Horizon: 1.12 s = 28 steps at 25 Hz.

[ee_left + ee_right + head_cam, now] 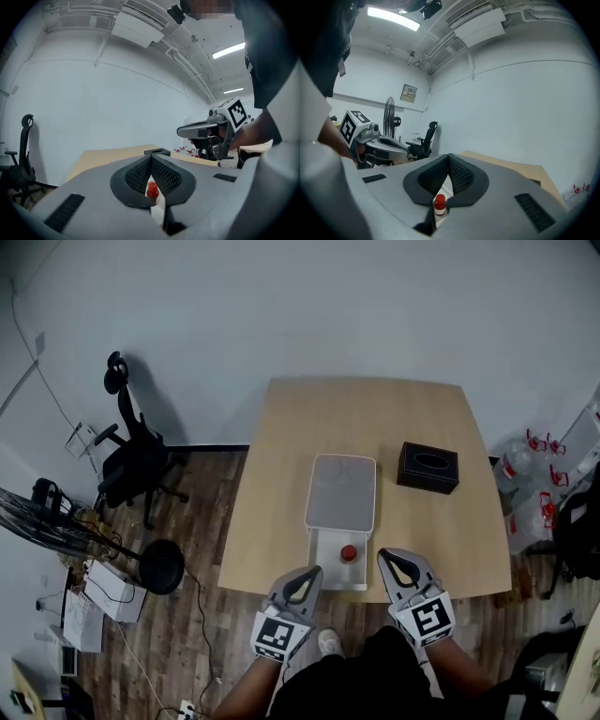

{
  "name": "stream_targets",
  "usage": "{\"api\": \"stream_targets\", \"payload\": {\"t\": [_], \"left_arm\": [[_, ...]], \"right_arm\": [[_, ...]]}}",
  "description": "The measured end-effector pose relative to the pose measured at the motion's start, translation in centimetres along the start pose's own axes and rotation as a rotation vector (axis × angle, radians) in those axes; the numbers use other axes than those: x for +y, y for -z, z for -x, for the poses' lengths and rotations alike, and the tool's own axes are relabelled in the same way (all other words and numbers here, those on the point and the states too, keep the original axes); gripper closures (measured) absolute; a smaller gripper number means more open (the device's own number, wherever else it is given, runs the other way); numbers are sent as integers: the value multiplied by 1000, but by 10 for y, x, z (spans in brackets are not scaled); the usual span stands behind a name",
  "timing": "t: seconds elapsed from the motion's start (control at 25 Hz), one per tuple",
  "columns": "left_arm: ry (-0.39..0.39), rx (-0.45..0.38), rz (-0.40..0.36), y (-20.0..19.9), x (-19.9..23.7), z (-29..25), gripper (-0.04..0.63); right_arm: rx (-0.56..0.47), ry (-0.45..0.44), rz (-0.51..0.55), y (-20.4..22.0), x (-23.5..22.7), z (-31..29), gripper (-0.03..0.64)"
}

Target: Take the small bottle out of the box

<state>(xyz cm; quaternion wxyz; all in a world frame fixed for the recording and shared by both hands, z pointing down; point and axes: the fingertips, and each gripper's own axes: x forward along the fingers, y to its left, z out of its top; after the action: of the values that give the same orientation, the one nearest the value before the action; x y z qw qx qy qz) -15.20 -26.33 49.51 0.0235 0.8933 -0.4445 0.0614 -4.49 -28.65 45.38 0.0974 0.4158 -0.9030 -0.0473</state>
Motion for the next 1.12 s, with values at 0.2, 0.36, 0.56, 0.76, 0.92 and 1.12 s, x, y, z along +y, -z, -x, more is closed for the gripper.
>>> {"api": "stream_targets", "payload": {"t": [0.2, 0.36, 0.56, 0.76, 0.92, 1.12], "left_arm": [[-8, 18, 3, 6, 1, -19, 580], [-18, 14, 15, 10, -5, -33, 486], [-53, 34, 15, 31, -8, -50, 248], [-49, 101, -32, 62, -13, -76, 155], [-39, 166, -50, 88, -13, -95, 161], [-31, 230, -57, 111, -15, -113, 213]], "right_arm": [[20, -24, -16, 8, -18, -9, 604], [39, -50, 1, 13, -29, -15, 604], [59, -58, -20, 20, -37, -15, 604], [92, -65, -44, 40, -42, 0, 604], [126, -62, -48, 47, -51, 6, 604], [95, -65, -64, 50, -57, 7, 604]]}}
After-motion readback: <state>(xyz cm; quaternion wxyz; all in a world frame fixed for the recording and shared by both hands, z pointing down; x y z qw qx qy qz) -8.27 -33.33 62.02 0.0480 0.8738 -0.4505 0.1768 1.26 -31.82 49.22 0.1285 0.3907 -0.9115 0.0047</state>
